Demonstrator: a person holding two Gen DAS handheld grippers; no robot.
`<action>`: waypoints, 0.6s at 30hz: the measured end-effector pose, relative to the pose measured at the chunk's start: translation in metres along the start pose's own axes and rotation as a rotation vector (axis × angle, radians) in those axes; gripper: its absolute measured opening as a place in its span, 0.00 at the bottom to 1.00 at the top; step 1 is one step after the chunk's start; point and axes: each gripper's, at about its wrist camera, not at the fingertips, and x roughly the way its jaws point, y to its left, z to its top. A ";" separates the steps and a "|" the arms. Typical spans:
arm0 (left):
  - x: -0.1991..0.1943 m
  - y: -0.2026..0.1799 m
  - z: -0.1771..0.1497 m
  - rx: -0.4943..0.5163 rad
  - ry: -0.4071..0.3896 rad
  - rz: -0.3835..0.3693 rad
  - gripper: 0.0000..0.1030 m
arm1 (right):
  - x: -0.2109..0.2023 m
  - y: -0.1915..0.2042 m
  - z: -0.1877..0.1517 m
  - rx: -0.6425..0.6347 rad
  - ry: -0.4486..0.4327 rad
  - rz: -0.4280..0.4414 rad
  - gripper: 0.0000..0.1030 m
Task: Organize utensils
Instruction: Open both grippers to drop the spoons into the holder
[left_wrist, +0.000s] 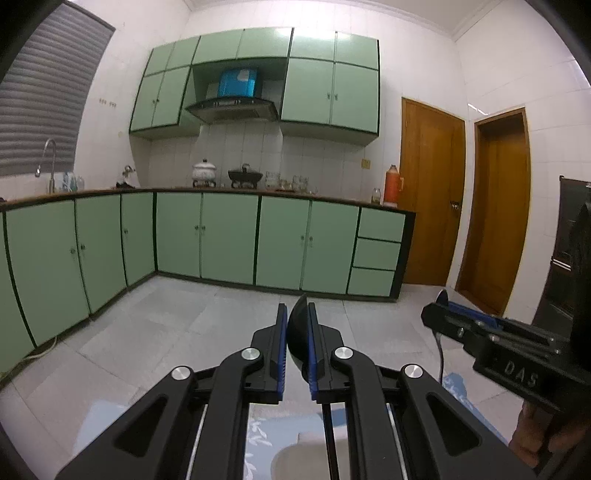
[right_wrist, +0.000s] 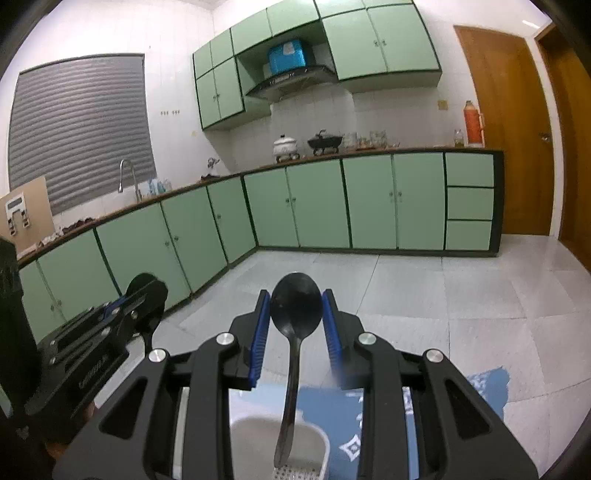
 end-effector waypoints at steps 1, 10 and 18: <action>-0.001 0.002 -0.007 -0.005 0.013 -0.005 0.09 | 0.002 0.000 -0.005 0.000 0.017 0.012 0.27; -0.029 0.016 -0.016 -0.033 0.069 0.016 0.29 | -0.031 -0.002 -0.021 0.035 0.041 0.023 0.39; -0.100 0.017 -0.045 -0.064 0.213 0.033 0.49 | -0.107 0.002 -0.068 0.081 0.120 -0.021 0.53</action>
